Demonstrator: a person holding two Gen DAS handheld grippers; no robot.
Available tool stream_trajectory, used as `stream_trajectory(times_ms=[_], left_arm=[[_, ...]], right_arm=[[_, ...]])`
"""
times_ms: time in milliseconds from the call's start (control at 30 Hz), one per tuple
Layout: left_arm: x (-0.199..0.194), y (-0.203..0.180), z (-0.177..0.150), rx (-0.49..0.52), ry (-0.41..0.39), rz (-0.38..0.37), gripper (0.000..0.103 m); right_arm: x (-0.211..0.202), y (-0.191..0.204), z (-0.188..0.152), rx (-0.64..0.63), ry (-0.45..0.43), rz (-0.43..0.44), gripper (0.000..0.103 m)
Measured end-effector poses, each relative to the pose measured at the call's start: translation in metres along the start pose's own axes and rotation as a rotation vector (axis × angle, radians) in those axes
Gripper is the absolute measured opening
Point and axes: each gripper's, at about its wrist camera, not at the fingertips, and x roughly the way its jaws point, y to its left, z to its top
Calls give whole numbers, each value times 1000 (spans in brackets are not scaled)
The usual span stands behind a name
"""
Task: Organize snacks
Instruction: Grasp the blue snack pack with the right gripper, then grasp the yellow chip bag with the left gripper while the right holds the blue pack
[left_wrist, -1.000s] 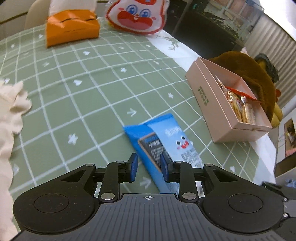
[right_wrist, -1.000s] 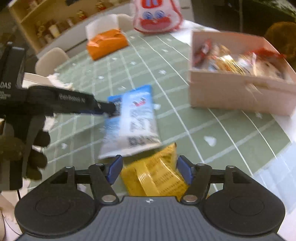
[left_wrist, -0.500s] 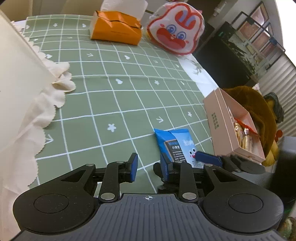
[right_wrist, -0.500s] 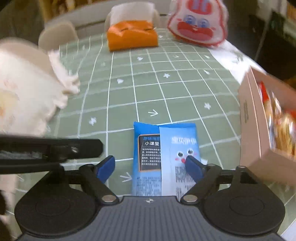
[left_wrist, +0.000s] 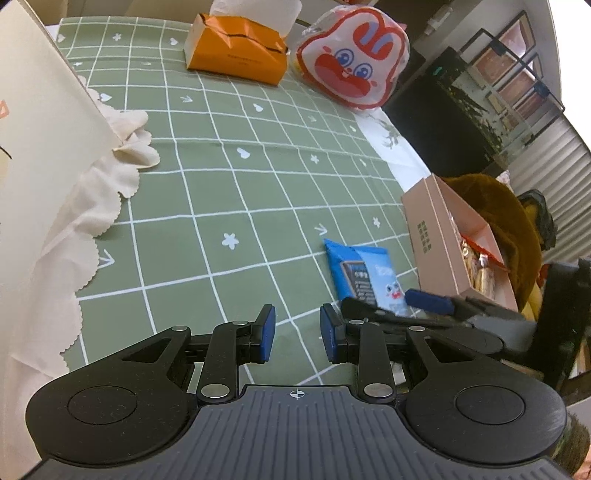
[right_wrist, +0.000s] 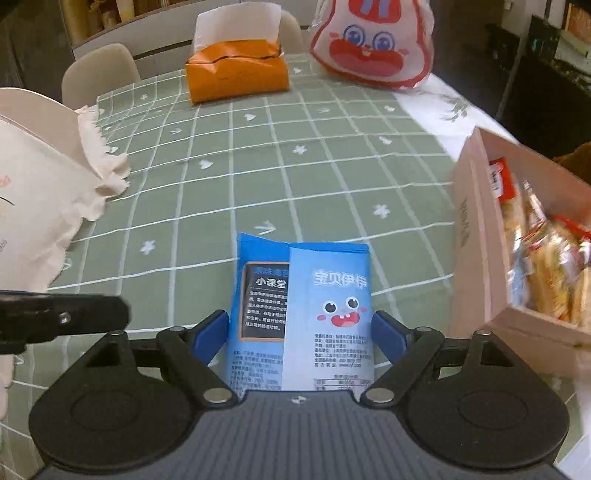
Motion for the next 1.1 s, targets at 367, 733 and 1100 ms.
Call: stream_trajectory(times_ms=[367, 733, 1100], left_arm=[[8, -12, -6, 26, 29, -1, 30], [15, -47, -28, 103, 116, -78, 30], [40, -103, -79, 198, 285, -164, 31]], right_arm=[[0, -5, -2, -25, 14, 36, 76], [-95, -49, -12, 46, -168, 35, 74], [-110, -115, -119, 186, -66, -175, 74]])
